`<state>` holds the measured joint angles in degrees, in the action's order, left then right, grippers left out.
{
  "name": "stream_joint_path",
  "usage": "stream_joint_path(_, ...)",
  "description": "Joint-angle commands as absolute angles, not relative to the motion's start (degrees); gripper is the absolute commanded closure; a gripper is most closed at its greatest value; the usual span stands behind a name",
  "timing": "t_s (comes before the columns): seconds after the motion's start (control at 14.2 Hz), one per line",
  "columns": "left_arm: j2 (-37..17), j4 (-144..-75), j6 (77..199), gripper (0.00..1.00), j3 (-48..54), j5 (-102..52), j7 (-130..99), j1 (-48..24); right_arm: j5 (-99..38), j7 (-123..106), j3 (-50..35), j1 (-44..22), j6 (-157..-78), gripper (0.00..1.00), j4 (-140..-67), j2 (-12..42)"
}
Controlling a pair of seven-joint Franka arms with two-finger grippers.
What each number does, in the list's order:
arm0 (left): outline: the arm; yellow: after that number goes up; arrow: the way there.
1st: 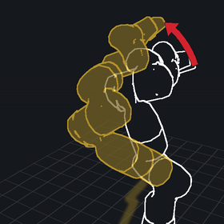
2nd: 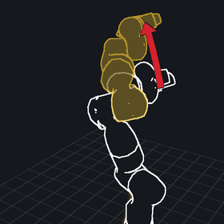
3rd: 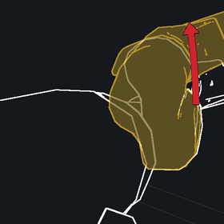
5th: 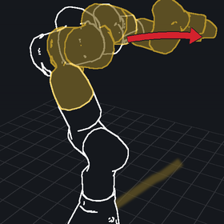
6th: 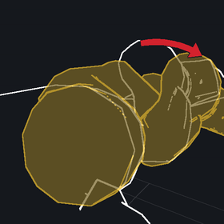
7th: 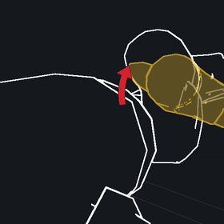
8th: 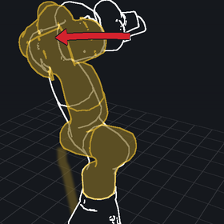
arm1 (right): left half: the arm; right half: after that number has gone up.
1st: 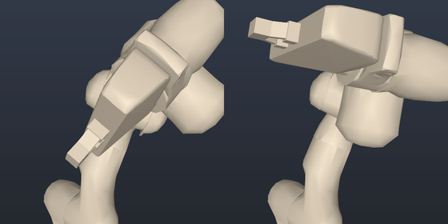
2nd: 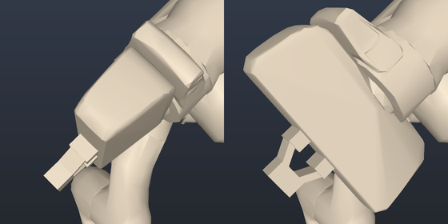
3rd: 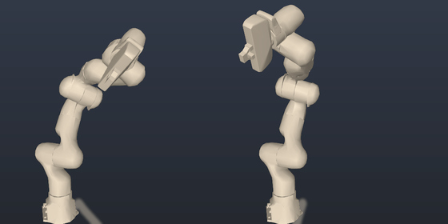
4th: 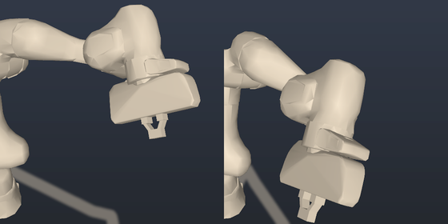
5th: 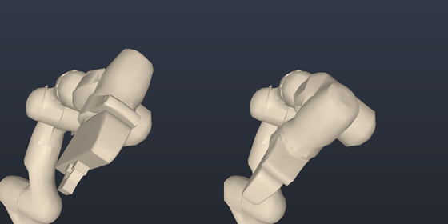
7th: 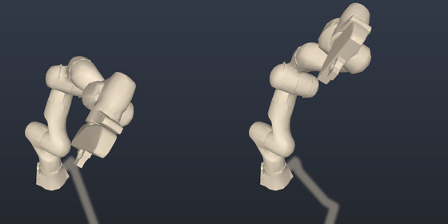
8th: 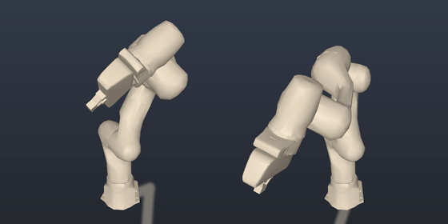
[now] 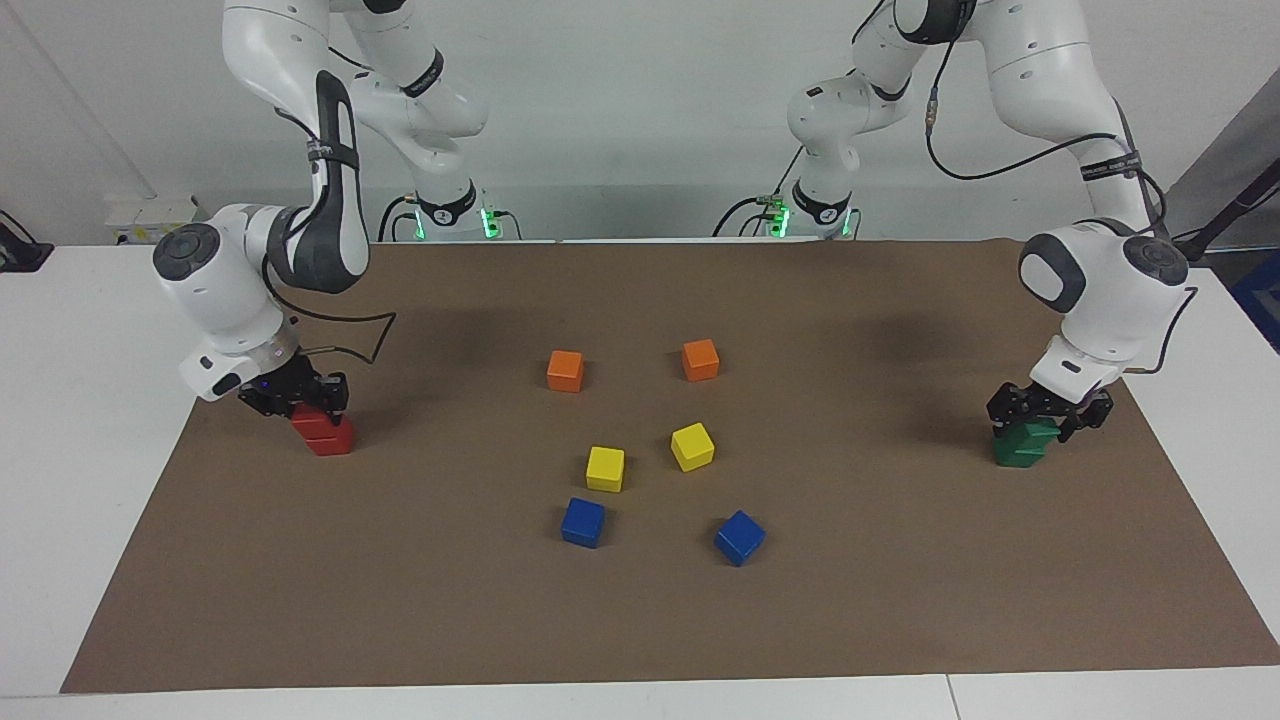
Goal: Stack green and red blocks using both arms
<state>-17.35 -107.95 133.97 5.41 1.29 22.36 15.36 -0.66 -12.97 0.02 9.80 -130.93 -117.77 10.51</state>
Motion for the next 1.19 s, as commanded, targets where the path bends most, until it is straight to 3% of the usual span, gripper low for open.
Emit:
stream_joint_path(0.0,-17.58,-96.37,120.38,0.00,5.36,-0.35,23.29,14.77,-0.18,-15.21,-0.53,10.90,-132.36,1.00,-119.27,9.67)
stream_joint_path(0.21,-15.74,-90.54,112.52,0.00,5.01,-0.09,21.29,12.84,-0.18,-15.12,-0.53,10.90,-132.45,1.00,-119.27,9.67)
stream_joint_path(0.63,-4.94,-90.70,100.74,0.00,6.24,-0.09,2.20,8.71,-0.18,-15.03,-0.53,10.90,-132.89,1.00,-119.71,9.67)
stream_joint_path(0.98,-0.97,-90.62,91.07,0.00,6.24,-0.35,2.20,8.09,-0.18,-15.03,-0.53,10.90,-133.15,0.99,-119.79,9.67)
stream_joint_path(1.12,-0.27,-90.79,88.43,0.00,6.15,-0.35,2.20,7.48,-0.18,-15.03,-0.53,10.90,-133.33,0.77,-119.79,9.67)
